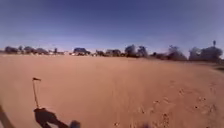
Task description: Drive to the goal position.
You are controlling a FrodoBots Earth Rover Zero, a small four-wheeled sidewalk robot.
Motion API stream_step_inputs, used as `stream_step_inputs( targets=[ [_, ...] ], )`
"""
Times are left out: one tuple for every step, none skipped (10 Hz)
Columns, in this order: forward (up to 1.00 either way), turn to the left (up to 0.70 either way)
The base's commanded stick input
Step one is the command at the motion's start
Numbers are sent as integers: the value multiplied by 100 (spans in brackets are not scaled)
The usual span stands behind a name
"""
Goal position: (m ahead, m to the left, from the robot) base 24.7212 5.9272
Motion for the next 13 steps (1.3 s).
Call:
stream_step_inputs(
  targets=[
    [70,0],
    [70,0],
    [70,0],
    [70,0],
    [70,0],
    [70,0],
    [70,0],
    [70,0],
    [70,0],
    [70,0],
    [70,0],
    [70,0],
    [70,0]
  ],
)
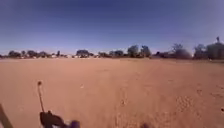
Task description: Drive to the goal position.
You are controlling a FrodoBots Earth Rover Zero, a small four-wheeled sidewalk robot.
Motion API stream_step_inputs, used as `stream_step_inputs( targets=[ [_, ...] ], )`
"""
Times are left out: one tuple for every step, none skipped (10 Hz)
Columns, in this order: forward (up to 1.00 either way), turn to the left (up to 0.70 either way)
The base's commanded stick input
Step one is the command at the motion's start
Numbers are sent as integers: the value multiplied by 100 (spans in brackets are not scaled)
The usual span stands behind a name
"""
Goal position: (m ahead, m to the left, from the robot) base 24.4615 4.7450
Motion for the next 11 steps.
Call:
stream_step_inputs(
  targets=[
    [70,0],
    [70,0],
    [70,0],
    [70,0],
    [70,0],
    [70,0],
    [70,0],
    [70,0],
    [70,0],
    [70,0],
    [70,0]
  ],
)
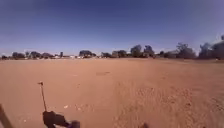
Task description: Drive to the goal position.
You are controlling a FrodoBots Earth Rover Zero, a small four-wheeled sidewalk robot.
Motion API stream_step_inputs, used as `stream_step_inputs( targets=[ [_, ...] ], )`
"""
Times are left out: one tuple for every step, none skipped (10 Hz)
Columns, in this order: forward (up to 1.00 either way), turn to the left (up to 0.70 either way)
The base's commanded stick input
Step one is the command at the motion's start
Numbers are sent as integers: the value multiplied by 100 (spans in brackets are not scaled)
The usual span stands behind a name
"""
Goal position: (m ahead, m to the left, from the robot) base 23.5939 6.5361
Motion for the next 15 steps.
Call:
stream_step_inputs(
  targets=[
    [70,0],
    [70,0],
    [70,0],
    [70,0],
    [70,0],
    [70,0],
    [70,0],
    [70,0],
    [70,0],
    [70,0],
    [70,0],
    [70,0],
    [70,0],
    [70,0],
    [70,0]
  ],
)
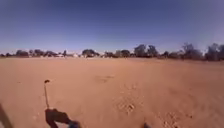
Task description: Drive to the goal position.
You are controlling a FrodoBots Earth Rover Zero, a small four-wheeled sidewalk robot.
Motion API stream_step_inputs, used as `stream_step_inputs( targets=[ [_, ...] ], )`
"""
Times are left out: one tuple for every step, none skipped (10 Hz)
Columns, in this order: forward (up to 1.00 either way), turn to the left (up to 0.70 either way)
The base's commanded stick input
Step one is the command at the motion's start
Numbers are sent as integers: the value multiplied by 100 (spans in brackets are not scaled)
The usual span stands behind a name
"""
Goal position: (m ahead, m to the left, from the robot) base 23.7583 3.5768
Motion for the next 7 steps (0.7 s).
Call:
stream_step_inputs(
  targets=[
    [70,0],
    [70,0],
    [70,0],
    [70,0],
    [70,0],
    [70,0],
    [70,0]
  ],
)
